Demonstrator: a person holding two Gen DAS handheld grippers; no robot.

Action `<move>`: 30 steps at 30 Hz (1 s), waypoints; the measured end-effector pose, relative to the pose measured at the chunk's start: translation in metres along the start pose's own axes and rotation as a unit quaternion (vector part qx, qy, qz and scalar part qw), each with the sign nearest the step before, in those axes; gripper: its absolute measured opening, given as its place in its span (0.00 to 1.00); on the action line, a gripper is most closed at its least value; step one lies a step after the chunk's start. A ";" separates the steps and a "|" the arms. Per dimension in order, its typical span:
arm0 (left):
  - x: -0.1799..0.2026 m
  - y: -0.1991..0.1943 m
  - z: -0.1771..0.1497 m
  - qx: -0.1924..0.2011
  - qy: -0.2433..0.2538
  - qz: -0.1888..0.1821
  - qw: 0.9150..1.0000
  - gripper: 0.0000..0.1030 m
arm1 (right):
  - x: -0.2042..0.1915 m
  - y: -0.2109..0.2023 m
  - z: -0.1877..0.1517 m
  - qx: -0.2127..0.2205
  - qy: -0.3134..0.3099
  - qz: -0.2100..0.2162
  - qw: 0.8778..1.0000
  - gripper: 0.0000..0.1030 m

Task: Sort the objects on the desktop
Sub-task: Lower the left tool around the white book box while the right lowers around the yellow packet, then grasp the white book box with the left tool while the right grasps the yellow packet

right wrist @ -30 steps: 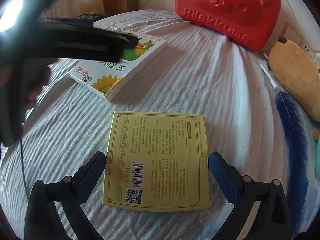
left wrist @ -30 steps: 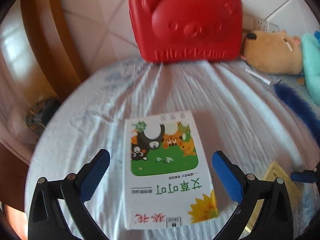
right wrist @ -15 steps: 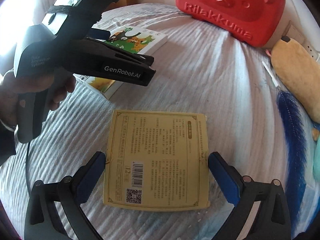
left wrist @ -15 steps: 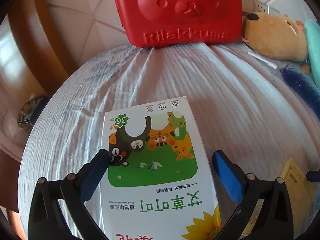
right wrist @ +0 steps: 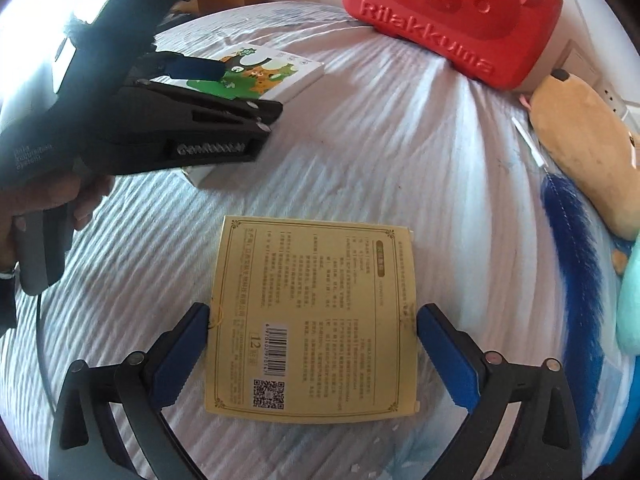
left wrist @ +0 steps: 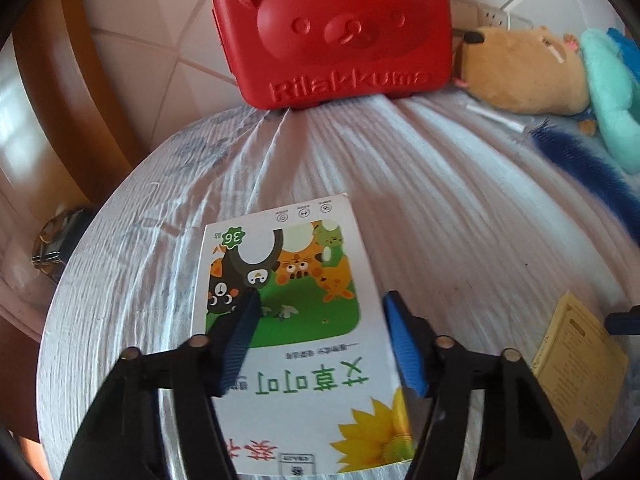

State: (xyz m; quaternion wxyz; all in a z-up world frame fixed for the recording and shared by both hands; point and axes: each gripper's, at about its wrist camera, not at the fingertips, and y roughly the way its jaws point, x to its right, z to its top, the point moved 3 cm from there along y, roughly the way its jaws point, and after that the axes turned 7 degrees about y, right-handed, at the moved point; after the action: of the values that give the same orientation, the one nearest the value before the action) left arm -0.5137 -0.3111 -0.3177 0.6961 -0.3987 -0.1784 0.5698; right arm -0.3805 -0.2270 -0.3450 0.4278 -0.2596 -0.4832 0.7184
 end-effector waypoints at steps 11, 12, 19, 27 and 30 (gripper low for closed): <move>-0.010 -0.024 -0.022 0.016 -0.022 -0.057 0.998 0.17 | 0.018 -0.026 -0.011 0.022 0.041 0.010 0.999 0.99; -0.011 -0.028 -0.025 0.019 -0.023 -0.058 0.998 0.17 | 0.019 -0.031 -0.012 0.026 0.045 0.012 0.999 0.99; -0.022 -0.043 -0.034 0.017 -0.017 -0.066 0.998 0.17 | 0.021 -0.041 -0.013 0.034 0.052 0.021 0.998 0.99; -0.046 -0.030 -0.013 0.007 -0.017 -0.021 1.000 0.96 | 0.011 -0.045 -0.012 0.042 0.059 0.031 0.997 0.99; -0.052 -0.021 -0.007 -0.005 -0.005 -0.020 1.000 0.97 | 0.011 -0.048 -0.009 0.045 0.061 0.033 0.997 0.99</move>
State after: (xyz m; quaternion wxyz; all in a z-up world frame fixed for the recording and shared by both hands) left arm -0.5099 -0.3632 -0.2958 0.7043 -0.3954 -0.1926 0.5572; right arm -0.3616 -0.2053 -0.3039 0.4437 -0.2992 -0.4145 0.7361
